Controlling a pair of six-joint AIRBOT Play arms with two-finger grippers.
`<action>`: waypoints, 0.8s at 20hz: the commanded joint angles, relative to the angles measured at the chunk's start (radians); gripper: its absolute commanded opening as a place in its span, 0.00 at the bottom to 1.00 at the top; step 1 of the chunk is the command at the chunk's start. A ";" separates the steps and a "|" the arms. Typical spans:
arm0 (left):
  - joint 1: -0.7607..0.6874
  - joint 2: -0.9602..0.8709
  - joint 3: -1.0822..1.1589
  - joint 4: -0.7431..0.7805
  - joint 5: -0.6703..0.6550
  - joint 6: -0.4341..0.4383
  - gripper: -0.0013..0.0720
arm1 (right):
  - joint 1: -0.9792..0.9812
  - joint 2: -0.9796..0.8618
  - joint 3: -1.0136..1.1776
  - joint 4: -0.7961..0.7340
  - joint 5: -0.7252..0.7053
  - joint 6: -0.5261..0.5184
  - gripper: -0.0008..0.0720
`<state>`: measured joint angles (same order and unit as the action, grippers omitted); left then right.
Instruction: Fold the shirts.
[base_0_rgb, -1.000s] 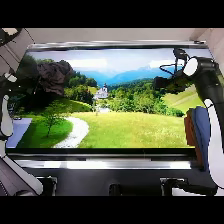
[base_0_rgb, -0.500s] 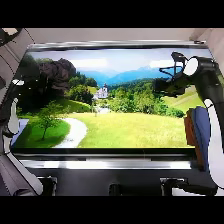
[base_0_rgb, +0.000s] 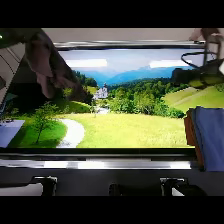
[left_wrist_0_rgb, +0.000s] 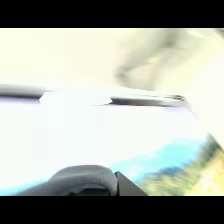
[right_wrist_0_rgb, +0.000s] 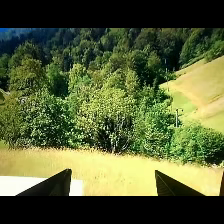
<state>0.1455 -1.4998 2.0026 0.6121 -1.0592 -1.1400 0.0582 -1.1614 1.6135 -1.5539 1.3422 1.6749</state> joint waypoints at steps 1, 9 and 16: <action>-0.140 0.249 -0.030 0.047 -0.080 -0.018 0.05 | 0.000 0.166 0.000 -0.020 0.042 -0.003 0.86; -0.674 0.196 -0.292 0.215 -0.073 -0.119 0.05 | 0.000 0.371 0.000 -0.023 0.179 -0.003 0.86; -0.874 -0.092 -0.334 0.301 -0.126 -0.228 1.00 | 0.000 0.347 0.000 -0.057 0.206 -0.004 0.86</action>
<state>-0.6922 -1.5158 1.6577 0.8379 -1.1168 -1.3254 0.0582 -0.8028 1.6138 -1.5906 1.5169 1.6714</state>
